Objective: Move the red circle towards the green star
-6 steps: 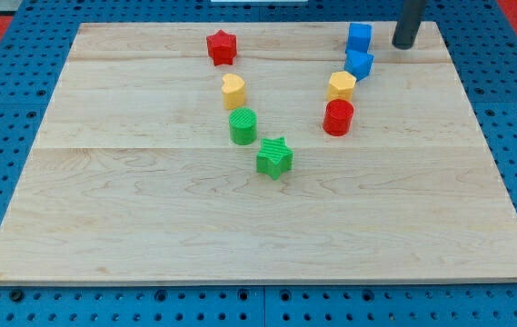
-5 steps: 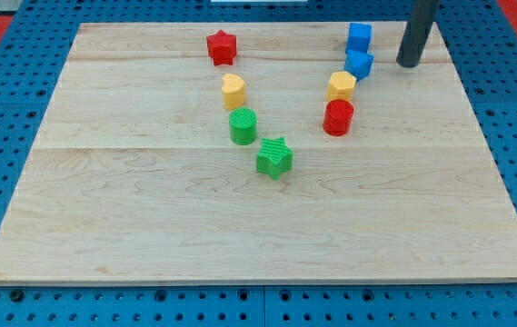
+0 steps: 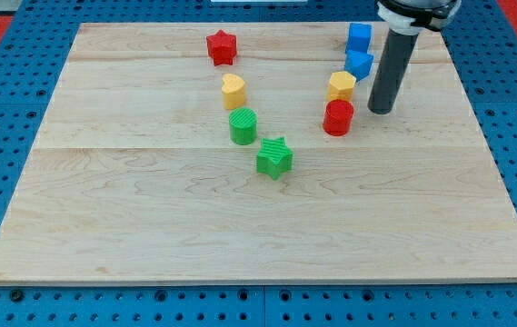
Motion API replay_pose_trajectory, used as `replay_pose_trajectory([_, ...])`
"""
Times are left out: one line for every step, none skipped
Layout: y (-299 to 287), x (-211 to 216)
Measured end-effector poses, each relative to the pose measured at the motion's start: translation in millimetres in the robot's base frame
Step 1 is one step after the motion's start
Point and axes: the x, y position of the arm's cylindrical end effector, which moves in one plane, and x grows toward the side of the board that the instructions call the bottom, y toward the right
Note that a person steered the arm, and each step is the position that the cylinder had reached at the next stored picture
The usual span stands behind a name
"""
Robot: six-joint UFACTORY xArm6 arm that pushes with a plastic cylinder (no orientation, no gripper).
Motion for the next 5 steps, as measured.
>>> replay_pose_trajectory([-28.6,0.0])
replay_pose_trajectory([-50.8,3.1])
replay_pose_trajectory([-56.3,21.7])
replay_pose_trajectory([-60.2,32.3])
replay_pose_trajectory([-30.4,35.5])
